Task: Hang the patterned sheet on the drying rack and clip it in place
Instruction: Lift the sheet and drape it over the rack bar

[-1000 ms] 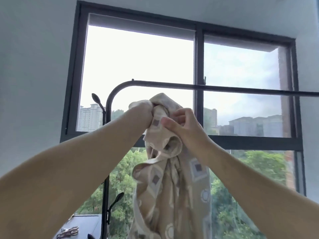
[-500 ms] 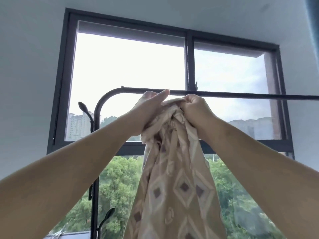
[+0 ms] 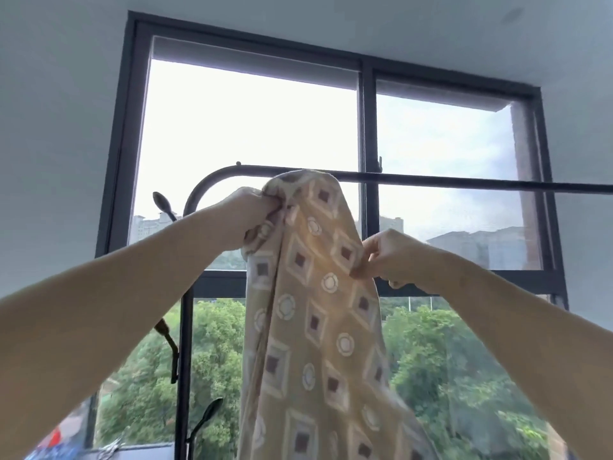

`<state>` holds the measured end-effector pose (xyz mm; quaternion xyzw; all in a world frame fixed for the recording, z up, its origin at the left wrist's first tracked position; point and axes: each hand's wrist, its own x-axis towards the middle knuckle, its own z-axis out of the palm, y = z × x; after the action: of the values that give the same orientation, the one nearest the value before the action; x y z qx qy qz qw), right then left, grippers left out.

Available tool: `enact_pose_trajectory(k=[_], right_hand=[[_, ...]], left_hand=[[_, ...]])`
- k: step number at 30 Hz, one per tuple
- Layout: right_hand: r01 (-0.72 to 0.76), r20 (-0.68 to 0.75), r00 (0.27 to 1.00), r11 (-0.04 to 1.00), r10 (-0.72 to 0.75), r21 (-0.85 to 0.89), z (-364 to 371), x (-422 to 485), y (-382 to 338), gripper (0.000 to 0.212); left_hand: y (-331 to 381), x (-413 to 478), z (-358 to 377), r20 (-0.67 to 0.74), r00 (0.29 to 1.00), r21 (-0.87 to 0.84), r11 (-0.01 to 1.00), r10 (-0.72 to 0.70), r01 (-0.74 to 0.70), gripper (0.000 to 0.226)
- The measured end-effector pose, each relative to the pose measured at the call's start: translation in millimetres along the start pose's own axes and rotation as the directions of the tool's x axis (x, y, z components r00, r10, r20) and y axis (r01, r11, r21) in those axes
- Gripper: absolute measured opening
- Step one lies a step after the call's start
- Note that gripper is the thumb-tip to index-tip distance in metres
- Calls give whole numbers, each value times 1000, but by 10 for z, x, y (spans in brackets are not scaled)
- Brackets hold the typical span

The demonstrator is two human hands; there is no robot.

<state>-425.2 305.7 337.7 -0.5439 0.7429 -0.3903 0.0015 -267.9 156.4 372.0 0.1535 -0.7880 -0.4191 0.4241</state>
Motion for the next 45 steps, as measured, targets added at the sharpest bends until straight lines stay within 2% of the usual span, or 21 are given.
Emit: enact_pose_trajectory(k=[2, 5, 6, 8, 10, 12, 14, 15, 17, 19, 22, 24, 27, 29, 32, 35, 37, 39, 40, 42, 45], right_hand=[[-47, -69, 996, 997, 51, 60, 67, 67, 70, 7], [-32, -170, 979, 912, 111, 410, 99, 177, 37, 17], [27, -253, 961, 871, 114, 491, 71, 192, -1, 17], [164, -464, 881, 858, 95, 487, -18, 204, -58, 13], [250, -557, 830, 902, -12, 353, -30, 138, -111, 13], [261, -478, 865, 951, -154, 167, 23, 67, -160, 16], [296, -514, 833, 949, -203, 104, 30, 63, -193, 18], [326, -588, 787, 935, -188, 137, 1, 75, -215, 17], [354, -633, 754, 919, -173, 171, -28, 100, -246, 16], [337, -532, 815, 934, -228, 116, 65, 114, -260, 16], [366, -469, 839, 924, -275, 113, 251, 115, -262, 19], [338, -433, 872, 920, -227, 199, 280, 122, -250, 15], [155, -212, 974, 913, -77, 377, 242, 115, -167, 29], [34, 42, 998, 965, -46, 260, 242, 75, -89, 32], [3, 304, 953, 1000, -3, 0, 316, 25, 28, 6], [2, 46, 999, 999, -4, 54, 277, 152, 170, 16], [81, -187, 982, 970, -37, 230, 224, 223, 135, 21], [199, -301, 947, 939, -111, 281, 220, 259, -15, 23], [264, -347, 924, 922, -159, 283, 229, 265, -120, 24], [369, -440, 869, 891, -228, 266, 251, 251, -293, 22], [350, -433, 879, 886, -198, 305, 259, 197, -255, 19]], left_hand=[[16, -16, 30, 11, 1000, -91, 996, 3, -2, 29], [47, -113, 53, 107, 988, -102, 990, 110, -99, 12], [36, -143, 43, 177, 969, -60, 985, 170, -162, 12], [-20, -168, 11, 293, 929, 222, 928, 228, -298, 19], [-139, -82, -33, 208, 955, 414, 865, 212, -282, 24], [-163, -16, -75, -73, 972, 187, 961, 222, -205, 14], [-142, 41, -88, -316, 926, -143, 955, 206, -261, 11], [-114, 34, -69, -299, 932, -184, 946, 205, -267, 12], [-75, -52, 1, -15, 985, -42, 984, 172, -173, 21], [-55, -160, 94, 239, 971, 139, 989, 8, -42, 31], [-96, -194, 204, 301, 951, 314, 949, -73, -26, 21], [-160, -155, 221, 181, 982, 191, 982, -44, 9, 11], [-226, -47, 119, -131, 989, -236, 971, -70, 38, 11], [-217, 22, 16, -261, 963, -323, 946, -65, -24, 18], [-136, 40, -41, -322, 947, -334, 938, -20, -94, 18], [-82, -9, -58, -263, 964, -246, 964, 29, -96, 16], [-83, -73, -51, -23, 998, -134, 989, 55, -57, 19], [-81, -163, 62, 301, 953, 33, 999, 10, -21, 47], [-88, -186, 159, 384, 923, 149, 988, -33, -27, 54], [-113, -183, 358, 359, 933, 261, 963, -36, -64, 38], [-181, -84, 432, 177, 984, 65, 998, -2, -9, 11]])
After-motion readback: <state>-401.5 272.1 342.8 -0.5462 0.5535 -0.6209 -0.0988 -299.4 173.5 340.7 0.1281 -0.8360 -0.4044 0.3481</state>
